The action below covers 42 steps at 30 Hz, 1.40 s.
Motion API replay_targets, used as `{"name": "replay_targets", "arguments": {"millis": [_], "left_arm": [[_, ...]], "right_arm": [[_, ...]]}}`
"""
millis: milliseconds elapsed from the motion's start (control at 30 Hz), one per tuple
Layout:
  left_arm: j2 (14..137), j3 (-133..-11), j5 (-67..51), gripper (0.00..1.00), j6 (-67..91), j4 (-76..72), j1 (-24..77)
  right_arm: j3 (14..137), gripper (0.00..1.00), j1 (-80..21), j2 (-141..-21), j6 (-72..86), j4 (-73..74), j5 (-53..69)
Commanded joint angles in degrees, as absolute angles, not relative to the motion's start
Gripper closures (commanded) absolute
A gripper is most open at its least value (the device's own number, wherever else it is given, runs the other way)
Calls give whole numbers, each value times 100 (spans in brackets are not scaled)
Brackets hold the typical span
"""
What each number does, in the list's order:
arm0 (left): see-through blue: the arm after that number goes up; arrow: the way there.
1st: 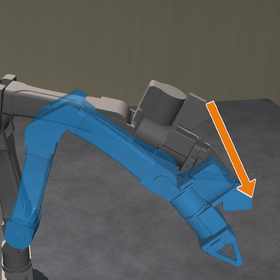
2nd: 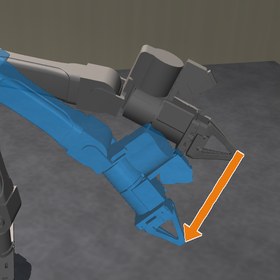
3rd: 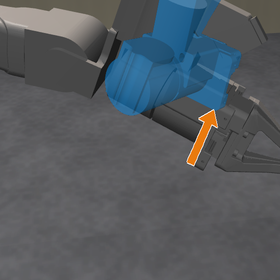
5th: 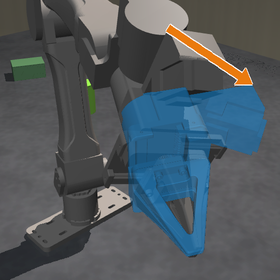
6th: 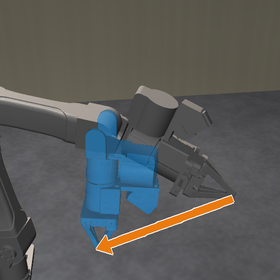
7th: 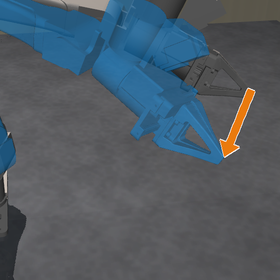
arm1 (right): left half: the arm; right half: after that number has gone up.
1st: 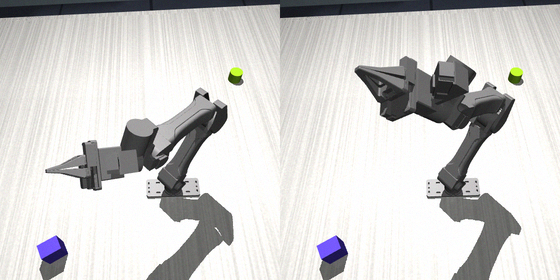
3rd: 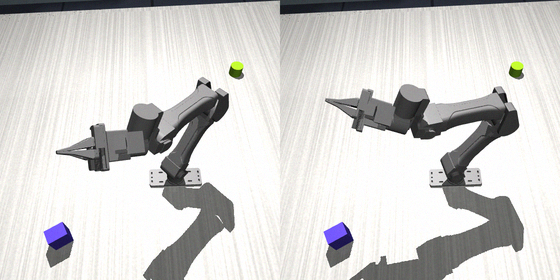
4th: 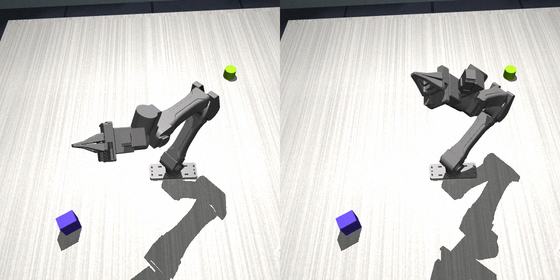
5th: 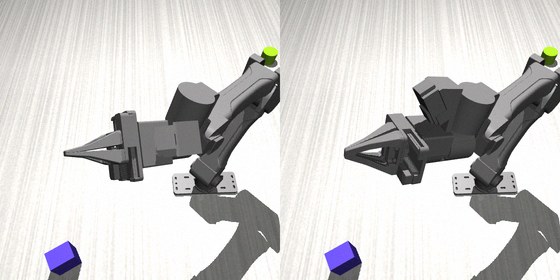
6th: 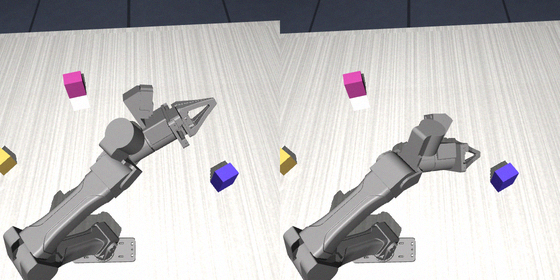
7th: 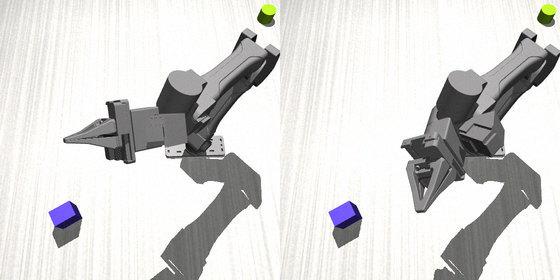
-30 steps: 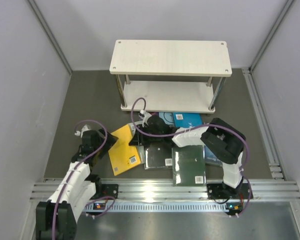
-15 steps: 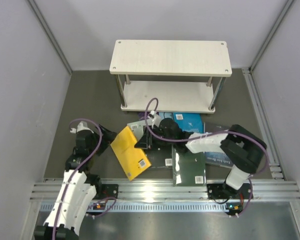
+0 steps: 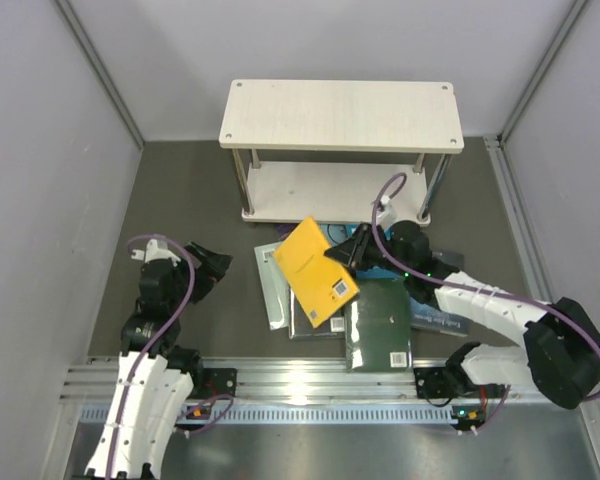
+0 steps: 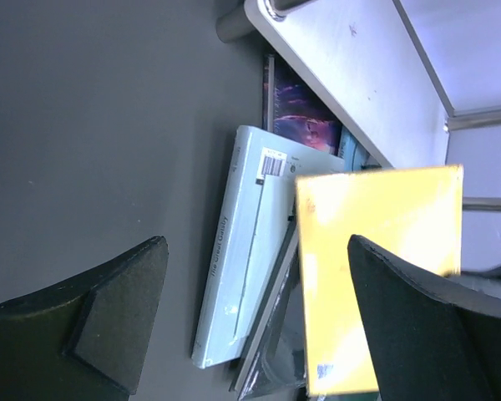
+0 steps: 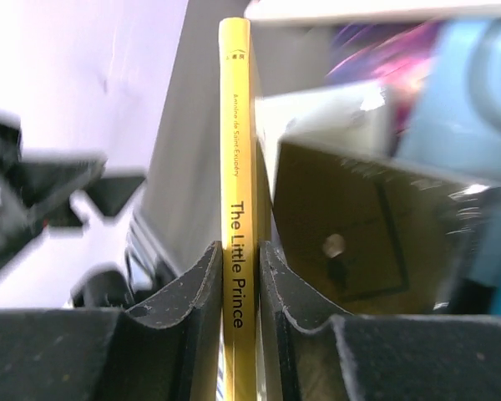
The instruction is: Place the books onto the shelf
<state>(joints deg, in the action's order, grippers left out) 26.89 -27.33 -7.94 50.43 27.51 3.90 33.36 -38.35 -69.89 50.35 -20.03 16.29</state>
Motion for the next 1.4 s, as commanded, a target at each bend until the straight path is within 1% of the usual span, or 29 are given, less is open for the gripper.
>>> {"name": "replay_targets", "arguments": {"millis": [0, 133, 167, 367, 400, 500, 533, 700, 867, 1033, 1167, 1367], "left_arm": [[2575, -2716, -1185, 6, 5115, 2567, 404], [2540, -2514, -1441, 7, 5177, 2382, 404], [2531, -2470, -1468, 7, 5177, 2364, 404], [2400, -2321, -1661, 7, 5054, 2338, 404], [2356, -2294, -1687, 7, 5036, 2320, 404], [2233, -2145, -1801, 7, 5010, 2233, 404], [2206, -2101, -1828, 6, 5010, 2206, 404], [2171, -1758, -1881, 7, 4975, 2109, 404], [2294, -1407, -2013, 7, 4992, 1837, 404], [2575, -1318, -2056, 7, 4913, 1582, 404], [2759, -1257, -2092, 7, 4861, 1389, 404], [3102, -1230, -2074, 7, 4790, 1134, 404]], "right_arm": [[3288, 100, -3297, -6846, 5815, -2662, 1678], [2997, 100, -2857, -7442, 6889, -4242, 1819], [3006, 100, -2787, -7592, 7065, -4898, 1828], [3523, 100, -2769, -8884, 8050, -6405, 1609], [3568, 100, -2769, -9060, 8312, -6868, 1469], [3857, 100, -2742, -9754, 8664, -7529, 1223], [3963, 100, -2742, -10069, 8718, -7593, 1161], [4780, 100, -2751, -10801, 8745, -7620, 748], [5703, 100, -2760, -11443, 8622, -7015, 501], [6572, 100, -2821, -12092, 8508, -6566, 317], [6969, 100, -2900, -12418, 8482, -6268, 71], [7602, 100, -3058, -12717, 8104, -5555, 201]]}}
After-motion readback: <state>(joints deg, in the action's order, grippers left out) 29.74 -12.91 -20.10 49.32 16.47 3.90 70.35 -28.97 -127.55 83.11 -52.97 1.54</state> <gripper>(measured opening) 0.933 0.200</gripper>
